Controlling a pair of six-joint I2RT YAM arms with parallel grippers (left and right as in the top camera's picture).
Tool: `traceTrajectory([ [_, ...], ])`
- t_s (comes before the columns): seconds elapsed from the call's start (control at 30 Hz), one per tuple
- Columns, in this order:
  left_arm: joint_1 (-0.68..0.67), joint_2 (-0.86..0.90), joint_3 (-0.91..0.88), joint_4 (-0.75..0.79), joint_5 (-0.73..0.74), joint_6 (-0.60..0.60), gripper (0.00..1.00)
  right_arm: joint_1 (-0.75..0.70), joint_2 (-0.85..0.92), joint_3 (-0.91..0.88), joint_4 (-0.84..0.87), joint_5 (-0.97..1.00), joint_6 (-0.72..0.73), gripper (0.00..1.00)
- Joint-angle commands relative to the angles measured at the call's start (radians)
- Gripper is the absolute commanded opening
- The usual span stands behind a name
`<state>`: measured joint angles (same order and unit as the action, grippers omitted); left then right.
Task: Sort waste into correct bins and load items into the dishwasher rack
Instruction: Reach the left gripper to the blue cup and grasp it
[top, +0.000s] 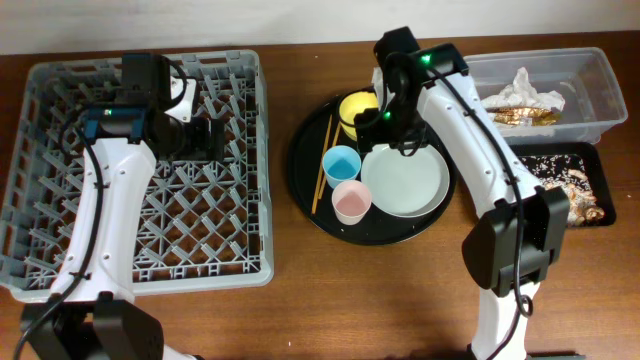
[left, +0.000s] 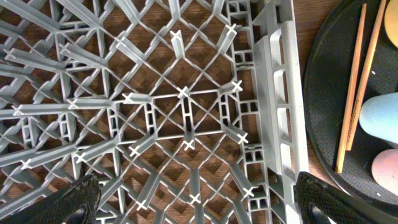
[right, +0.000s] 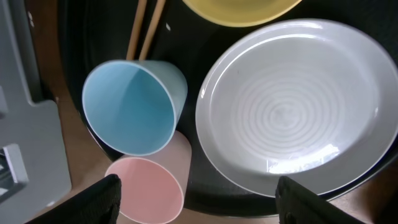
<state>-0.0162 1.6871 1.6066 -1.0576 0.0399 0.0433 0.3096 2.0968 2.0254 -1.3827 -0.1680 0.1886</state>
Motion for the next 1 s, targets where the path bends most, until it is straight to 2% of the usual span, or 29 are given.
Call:
traceTrajectory([
  [0.0,0.006,0.002,0.014,0.001,-0.003,-0.006,0.99,0.005,-0.027,-0.018,0.002,-0.009,0.012,0.80],
  [0.2,-0.005,0.002,0.014,0.029,0.050,-0.006,0.99,0.002,-0.027,-0.018,0.019,-0.008,0.011,0.80],
  [0.43,-0.016,0.002,0.014,0.062,0.275,-0.006,0.99,-0.111,-0.027,-0.017,0.048,-0.076,0.011,0.80],
  [0.73,-0.206,0.060,0.014,0.100,0.275,-0.060,0.97,-0.128,-0.027,-0.019,0.017,0.056,0.024,0.80],
  [0.83,-0.254,0.147,0.014,0.111,0.275,-0.124,0.95,-0.127,-0.027,-0.020,0.018,0.057,0.030,0.80],
  [0.97,-0.313,0.239,0.014,0.203,0.279,-0.175,0.92,-0.128,-0.027,-0.020,0.026,0.057,0.030,0.80],
])
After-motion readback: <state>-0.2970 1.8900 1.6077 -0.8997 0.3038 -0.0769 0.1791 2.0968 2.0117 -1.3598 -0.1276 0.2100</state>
